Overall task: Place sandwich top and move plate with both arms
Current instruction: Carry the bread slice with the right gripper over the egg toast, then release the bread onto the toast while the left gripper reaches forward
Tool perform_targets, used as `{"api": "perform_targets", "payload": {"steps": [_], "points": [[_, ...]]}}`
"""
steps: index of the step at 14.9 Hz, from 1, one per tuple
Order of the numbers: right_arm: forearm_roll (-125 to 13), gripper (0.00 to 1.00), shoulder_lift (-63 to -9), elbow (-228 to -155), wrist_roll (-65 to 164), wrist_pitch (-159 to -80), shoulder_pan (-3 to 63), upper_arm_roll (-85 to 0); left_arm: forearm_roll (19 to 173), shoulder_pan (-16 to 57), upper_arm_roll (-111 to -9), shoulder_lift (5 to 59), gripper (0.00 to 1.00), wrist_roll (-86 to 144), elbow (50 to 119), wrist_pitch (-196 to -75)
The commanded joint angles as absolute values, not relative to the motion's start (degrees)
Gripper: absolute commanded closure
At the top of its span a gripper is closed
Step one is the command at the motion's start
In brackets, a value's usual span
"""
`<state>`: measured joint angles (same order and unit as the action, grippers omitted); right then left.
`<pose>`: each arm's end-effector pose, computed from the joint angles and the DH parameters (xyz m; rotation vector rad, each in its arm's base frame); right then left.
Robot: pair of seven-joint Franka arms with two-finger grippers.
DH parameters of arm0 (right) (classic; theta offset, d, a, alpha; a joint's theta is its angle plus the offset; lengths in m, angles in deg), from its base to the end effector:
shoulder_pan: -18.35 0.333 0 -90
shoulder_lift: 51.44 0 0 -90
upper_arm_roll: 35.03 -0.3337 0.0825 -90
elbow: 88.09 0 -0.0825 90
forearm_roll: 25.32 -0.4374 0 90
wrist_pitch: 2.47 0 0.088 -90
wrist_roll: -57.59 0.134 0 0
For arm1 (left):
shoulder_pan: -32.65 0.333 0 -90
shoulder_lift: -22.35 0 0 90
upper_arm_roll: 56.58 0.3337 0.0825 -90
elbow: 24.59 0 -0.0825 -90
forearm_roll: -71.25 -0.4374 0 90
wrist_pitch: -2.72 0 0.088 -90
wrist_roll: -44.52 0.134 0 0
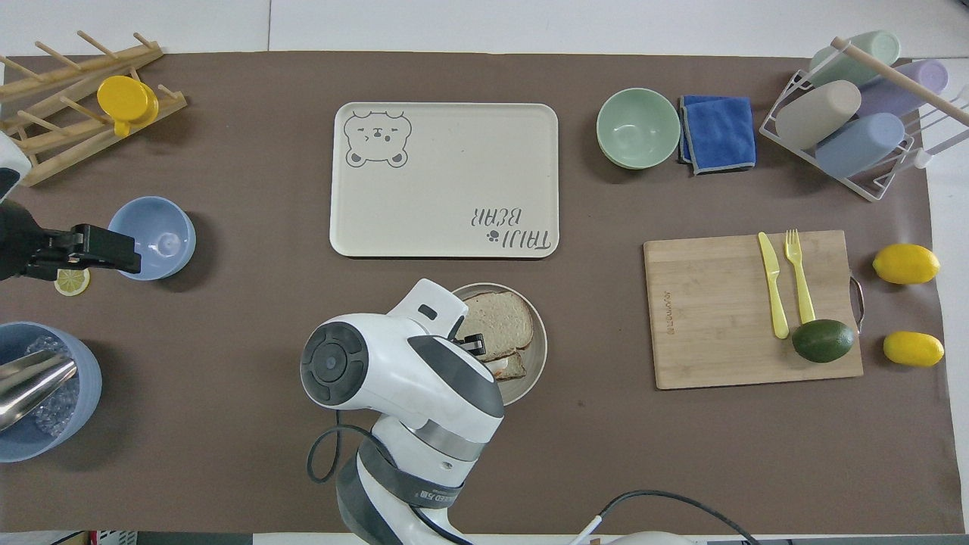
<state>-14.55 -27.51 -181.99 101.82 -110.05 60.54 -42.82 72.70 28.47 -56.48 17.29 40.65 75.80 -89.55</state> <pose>0.4703 0.5184 0.3287 2.9238 0.2435 -0.0466 0.5750 -0.0443 0.5757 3.1188 -0.0031 -0.0858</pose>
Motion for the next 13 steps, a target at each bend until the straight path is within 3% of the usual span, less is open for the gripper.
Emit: {"api": "perform_targets", "payload": {"steps": [1,3,6,13], "points": [[-19.94,0.30,-28.06,-182.84,102.94,-112.95,59.13,-43.38,73.36,27.81,-56.23,14.89,0.00,41.01,80.34,-92.73],[-20.66,0.27,-28.49,-180.83,103.99,-112.60,59.39,-43.38,74.49,27.29,-56.67,15.32,0.00,41.09,81.22,-93.69],[-20.57,0.00,-33.76,-181.34,101.81,-111.02,51.34,-43.21,77.21,23.87,-56.67,15.41,0.00,39.44,85.08,-98.43],[-20.83,0.00,-44.74,-181.26,93.31,-98.11,32.19,-43.03,78.63,13.51,-56.67,15.67,0.00,30.91,93.25,-108.00]]}}
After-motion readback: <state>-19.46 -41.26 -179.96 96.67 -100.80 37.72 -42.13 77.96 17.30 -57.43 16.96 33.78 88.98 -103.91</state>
